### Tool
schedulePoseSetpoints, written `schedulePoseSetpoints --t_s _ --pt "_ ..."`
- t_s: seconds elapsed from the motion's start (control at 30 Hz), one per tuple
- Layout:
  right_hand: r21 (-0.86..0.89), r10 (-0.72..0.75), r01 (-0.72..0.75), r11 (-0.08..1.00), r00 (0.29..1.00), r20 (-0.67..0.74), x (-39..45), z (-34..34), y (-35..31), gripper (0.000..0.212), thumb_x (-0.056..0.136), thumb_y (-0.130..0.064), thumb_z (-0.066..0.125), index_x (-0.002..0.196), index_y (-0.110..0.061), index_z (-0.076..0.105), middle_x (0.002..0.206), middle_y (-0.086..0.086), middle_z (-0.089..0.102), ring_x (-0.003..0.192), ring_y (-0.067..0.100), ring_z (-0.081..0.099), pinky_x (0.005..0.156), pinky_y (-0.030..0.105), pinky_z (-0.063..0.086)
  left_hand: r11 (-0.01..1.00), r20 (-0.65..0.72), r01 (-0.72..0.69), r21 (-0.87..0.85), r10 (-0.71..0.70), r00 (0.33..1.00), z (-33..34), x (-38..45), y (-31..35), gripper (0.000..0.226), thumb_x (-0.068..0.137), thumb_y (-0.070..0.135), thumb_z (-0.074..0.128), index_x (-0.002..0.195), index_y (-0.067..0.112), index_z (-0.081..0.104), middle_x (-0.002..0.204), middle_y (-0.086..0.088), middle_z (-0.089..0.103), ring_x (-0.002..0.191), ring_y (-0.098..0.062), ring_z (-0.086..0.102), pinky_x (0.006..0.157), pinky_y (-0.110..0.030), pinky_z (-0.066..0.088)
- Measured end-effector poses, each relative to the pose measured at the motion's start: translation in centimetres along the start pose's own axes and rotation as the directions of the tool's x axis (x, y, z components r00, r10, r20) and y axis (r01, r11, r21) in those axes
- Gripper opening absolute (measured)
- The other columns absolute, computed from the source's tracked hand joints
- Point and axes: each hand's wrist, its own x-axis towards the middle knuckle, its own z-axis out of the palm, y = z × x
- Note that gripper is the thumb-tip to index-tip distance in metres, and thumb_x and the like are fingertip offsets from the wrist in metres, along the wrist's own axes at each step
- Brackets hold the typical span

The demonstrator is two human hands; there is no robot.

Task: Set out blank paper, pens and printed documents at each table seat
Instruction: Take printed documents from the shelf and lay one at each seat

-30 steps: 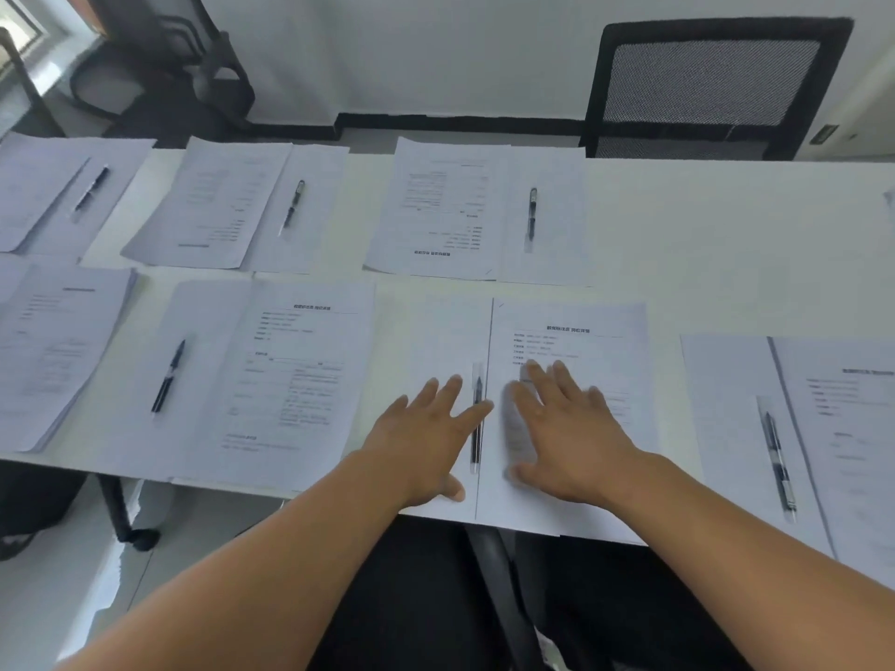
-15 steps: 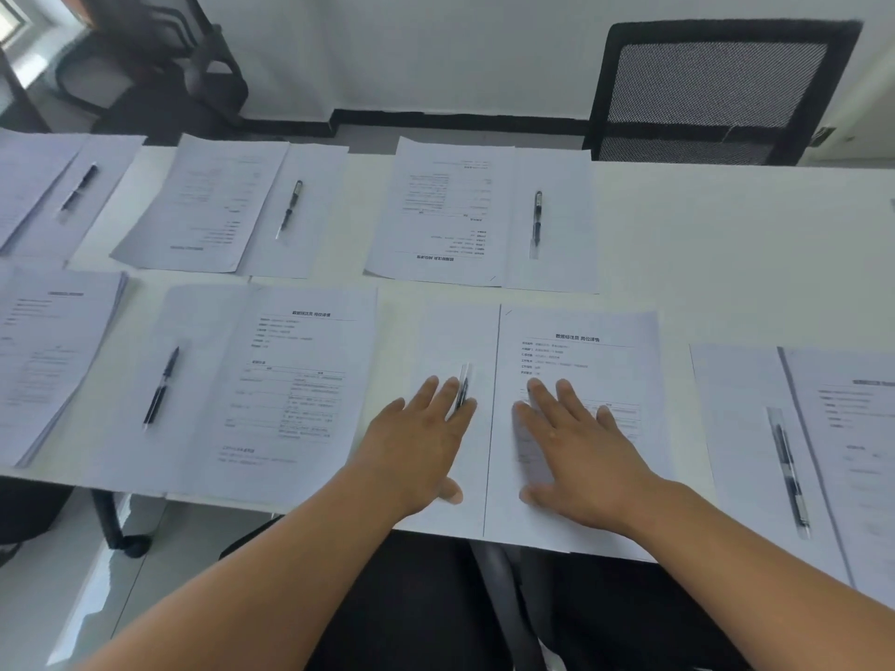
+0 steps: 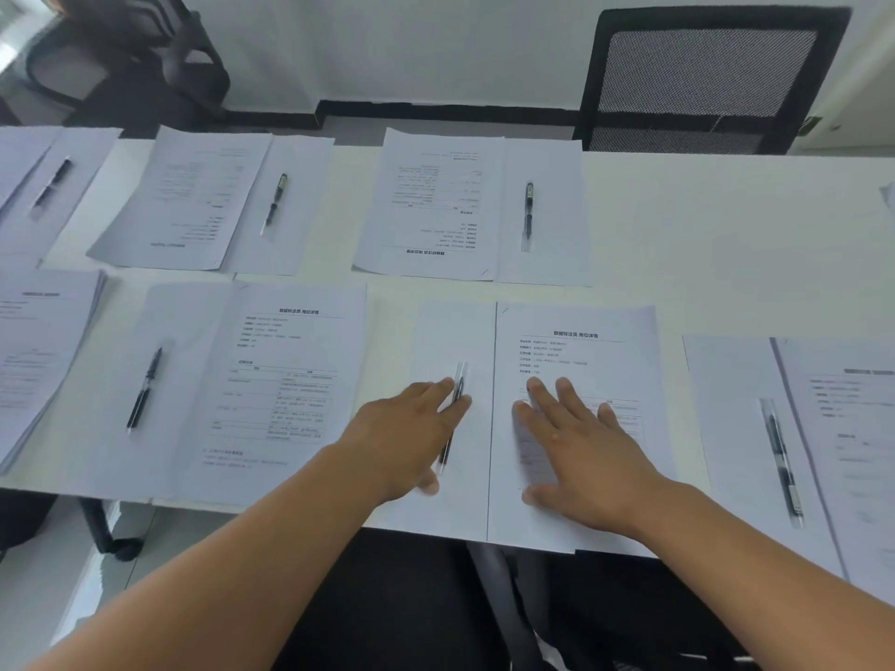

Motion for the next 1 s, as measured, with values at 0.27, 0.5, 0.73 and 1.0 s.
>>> schedulePoseSetpoints --t_s 0.27,0.5,0.73,1.0 --pt "-0.012 0.002 -0.002 1.000 1.000 0.005 0.1 0.0 0.0 0.104 0.099 -0.061 0.062 0.172 -0.029 -0.006 0.177 -0.004 -0.028 0.163 0.027 -0.027 0.132 0.062 0.005 1.000 -0.090 -0.005 0.023 0.007 0.996 1.0 0.3 0.0 0.098 0.102 0.036 0.074 0.173 0.024 0.008 0.180 0.002 0.007 0.163 -0.020 0.018 0.100 -0.044 0.060" --pt "-0.007 0.004 -0.004 1.000 1.000 0.005 -0.8 0.5 0.1 0.104 0.100 -0.061 0.062 0.172 -0.029 -0.006 0.177 -0.004 -0.028 0.163 0.027 -0.027 0.132 0.062 0.006 1.000 -0.094 -0.001 0.002 0.002 0.996 1.1 0.2 1.0 0.097 0.101 0.030 0.075 0.173 0.023 0.011 0.180 0.000 0.009 0.162 -0.021 0.020 0.101 -0.043 0.057" --pt "-0.013 0.012 -0.012 1.000 1.000 0.012 -1.6 0.5 0.1 0.102 0.102 -0.059 0.060 0.172 -0.027 -0.006 0.177 -0.003 -0.029 0.163 0.028 -0.028 0.132 0.063 0.007 1.000 -0.110 0.012 -0.016 -0.013 0.994 1.3 0.2 1.8 0.097 0.098 0.024 0.079 0.172 0.021 0.016 0.174 0.001 0.021 0.155 -0.021 0.029 0.097 -0.044 0.060" --pt "-0.018 0.023 -0.023 1.000 0.999 0.039 -2.5 1.3 -0.2 0.102 0.104 -0.059 0.058 0.171 -0.027 -0.011 0.175 -0.003 -0.033 0.162 0.029 -0.031 0.132 0.063 0.006 1.000 -0.109 0.022 -0.016 -0.024 0.994 1.4 0.5 1.9 0.098 0.097 0.022 0.079 0.172 0.021 0.016 0.171 0.002 0.023 0.153 -0.022 0.031 0.092 -0.044 0.061"
